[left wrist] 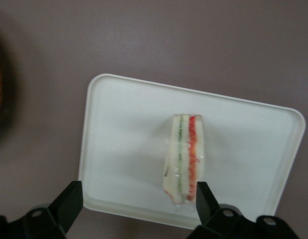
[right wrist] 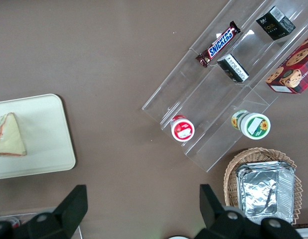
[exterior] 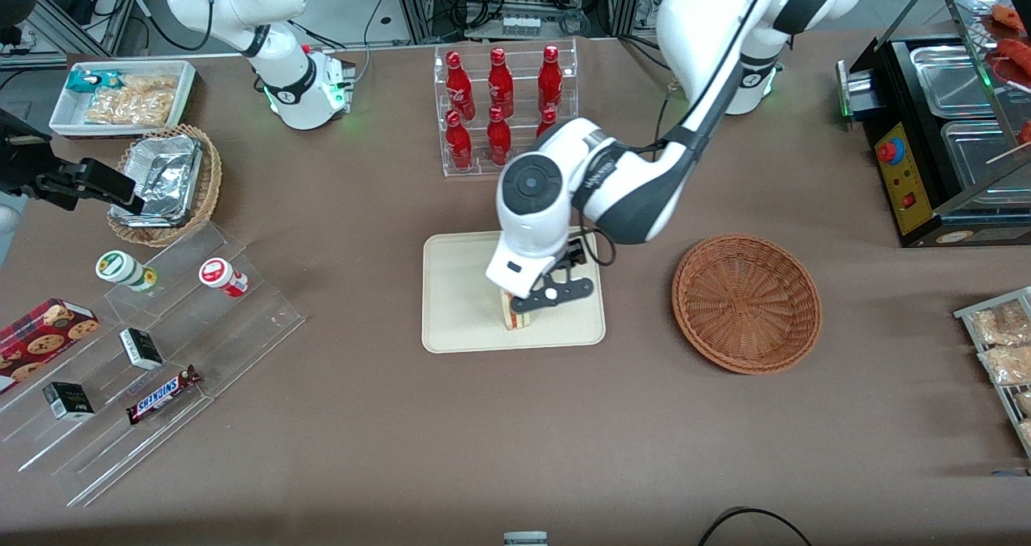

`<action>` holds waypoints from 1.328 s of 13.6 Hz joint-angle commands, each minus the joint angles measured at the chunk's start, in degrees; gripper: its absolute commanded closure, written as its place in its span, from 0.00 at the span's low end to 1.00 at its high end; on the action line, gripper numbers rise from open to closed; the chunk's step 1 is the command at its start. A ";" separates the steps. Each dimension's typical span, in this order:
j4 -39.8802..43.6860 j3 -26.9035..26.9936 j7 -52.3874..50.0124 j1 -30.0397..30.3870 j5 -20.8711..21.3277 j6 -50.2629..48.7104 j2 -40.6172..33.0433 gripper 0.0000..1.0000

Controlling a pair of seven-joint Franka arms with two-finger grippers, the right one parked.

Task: Place sandwich from basket to tray

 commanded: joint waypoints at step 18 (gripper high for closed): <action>-28.35 -0.29 49.21 31.90 -7.32 -11.38 -31.29 0.00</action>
